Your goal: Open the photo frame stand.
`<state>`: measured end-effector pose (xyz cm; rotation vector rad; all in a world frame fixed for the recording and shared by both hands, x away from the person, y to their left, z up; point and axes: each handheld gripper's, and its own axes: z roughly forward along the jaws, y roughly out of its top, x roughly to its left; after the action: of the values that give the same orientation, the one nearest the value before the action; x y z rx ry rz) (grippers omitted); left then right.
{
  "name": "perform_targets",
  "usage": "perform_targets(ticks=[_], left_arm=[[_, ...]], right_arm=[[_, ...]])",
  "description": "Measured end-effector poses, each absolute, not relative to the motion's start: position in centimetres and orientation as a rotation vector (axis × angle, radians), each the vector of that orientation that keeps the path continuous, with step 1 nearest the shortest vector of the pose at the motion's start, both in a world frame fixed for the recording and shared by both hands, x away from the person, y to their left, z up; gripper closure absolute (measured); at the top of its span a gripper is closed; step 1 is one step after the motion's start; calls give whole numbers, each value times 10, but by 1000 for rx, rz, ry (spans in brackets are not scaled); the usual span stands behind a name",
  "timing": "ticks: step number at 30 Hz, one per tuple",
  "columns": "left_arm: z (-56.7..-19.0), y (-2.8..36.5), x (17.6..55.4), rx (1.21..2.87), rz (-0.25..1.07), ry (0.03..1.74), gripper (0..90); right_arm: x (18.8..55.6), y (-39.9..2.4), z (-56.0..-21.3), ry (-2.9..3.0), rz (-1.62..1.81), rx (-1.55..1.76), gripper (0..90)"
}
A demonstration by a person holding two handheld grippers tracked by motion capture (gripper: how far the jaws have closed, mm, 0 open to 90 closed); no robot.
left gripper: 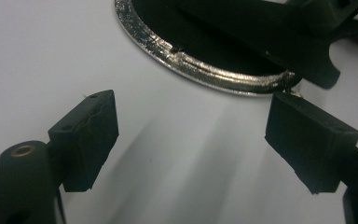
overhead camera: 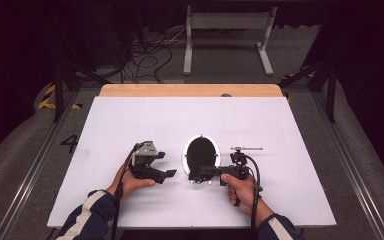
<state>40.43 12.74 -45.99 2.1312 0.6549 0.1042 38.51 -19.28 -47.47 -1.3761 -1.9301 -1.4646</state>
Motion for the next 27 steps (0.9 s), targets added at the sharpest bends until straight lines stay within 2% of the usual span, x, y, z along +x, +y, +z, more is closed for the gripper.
perform_targets(ticks=[13, 27], left_arm=[[-466, 97, 425, 2137, -19, 621, 160], [-460, 93, 430, 2084, -96, 593, 158]], right_arm=[[379, -191, -469, -2094, -1551, -1227, 652], [374, -189, -464, -2235, -1617, -1074, 671]])
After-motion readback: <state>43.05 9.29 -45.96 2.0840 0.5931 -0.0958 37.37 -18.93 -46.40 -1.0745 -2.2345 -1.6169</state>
